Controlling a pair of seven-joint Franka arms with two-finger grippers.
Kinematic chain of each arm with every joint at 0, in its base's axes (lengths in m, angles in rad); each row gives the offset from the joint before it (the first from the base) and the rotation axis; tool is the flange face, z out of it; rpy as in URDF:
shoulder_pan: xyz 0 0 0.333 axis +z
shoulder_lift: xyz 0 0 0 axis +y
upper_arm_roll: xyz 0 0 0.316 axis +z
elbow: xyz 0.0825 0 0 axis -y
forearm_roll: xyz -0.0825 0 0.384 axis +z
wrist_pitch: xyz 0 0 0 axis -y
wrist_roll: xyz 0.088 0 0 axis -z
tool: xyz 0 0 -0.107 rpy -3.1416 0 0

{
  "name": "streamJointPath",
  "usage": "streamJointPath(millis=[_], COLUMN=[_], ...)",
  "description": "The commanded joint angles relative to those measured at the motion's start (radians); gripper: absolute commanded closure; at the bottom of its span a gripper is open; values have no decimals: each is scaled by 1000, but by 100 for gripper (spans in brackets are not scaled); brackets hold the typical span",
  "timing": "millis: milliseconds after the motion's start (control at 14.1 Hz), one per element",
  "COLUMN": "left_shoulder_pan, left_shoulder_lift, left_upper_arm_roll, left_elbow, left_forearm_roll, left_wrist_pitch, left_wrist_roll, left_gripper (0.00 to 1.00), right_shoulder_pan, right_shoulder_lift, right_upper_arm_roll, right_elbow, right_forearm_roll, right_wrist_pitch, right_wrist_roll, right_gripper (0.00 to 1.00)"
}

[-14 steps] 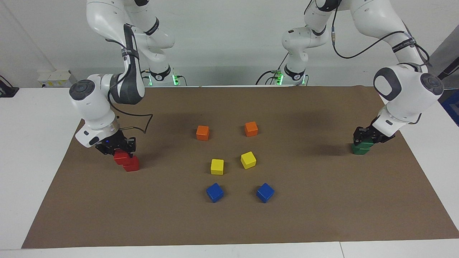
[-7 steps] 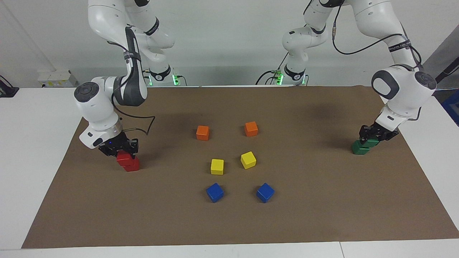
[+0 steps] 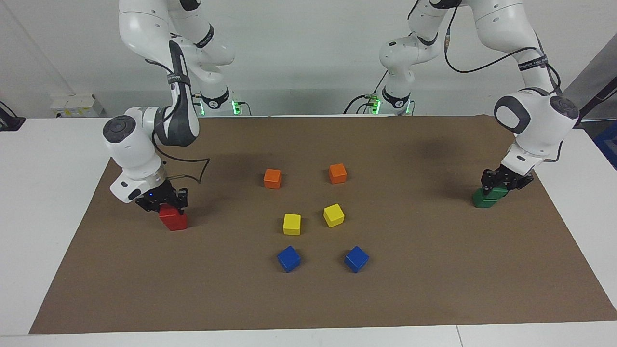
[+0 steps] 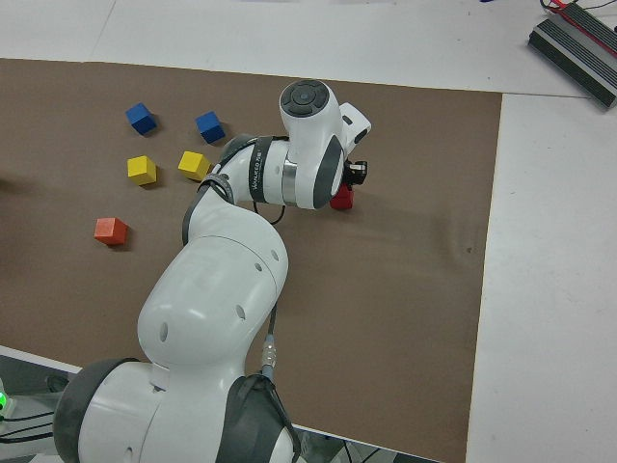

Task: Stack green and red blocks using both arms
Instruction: 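Open and raise the left gripper while the right gripper holds the red cube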

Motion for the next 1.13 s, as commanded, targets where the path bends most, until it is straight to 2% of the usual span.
streamJointPath(millis=[0,354,425,496,708,920,991,1062], left_shoulder_pan=[17,17,15,15,10,4,1,1], left_shoulder_lift=[-29,-24,-23,-23,-20,-18,-21,-33], left_upper_arm_roll=[-12,-12,-12,-10,-12,-10,-10,-10], left_elbow=[-39,-53,-53,-49,-27,78,114,140], left_forearm_roll=[1,1,1,1,3,3,3,3], left_wrist_pitch=[22,31,31,27,-5,-138,-183,-218], left_wrist_roll=[6,15,19,22,32,29,23,20], left_gripper=[100,100,86,1,0,0,0,0], right_shoulder_pan=[-7,-9,-12,-12,-12,-10,-9,-7], right_shoulder_lift=[-7,-7,-4,-4,-4,-4,-4,-2], right_upper_arm_roll=[7,7,7,7,7,7,7,5], right_elbow=[-21,-27,-28,-28,-28,-28,-28,-27], right_forearm_roll=[3,3,3,3,3,3,3,3], right_wrist_pitch=[33,35,36,42,43,44,46,53], right_wrist_roll=[-27,-27,-29,-27,-27,-26,-27,-27], right_gripper=[100,100,100,100,100,100,78,46])
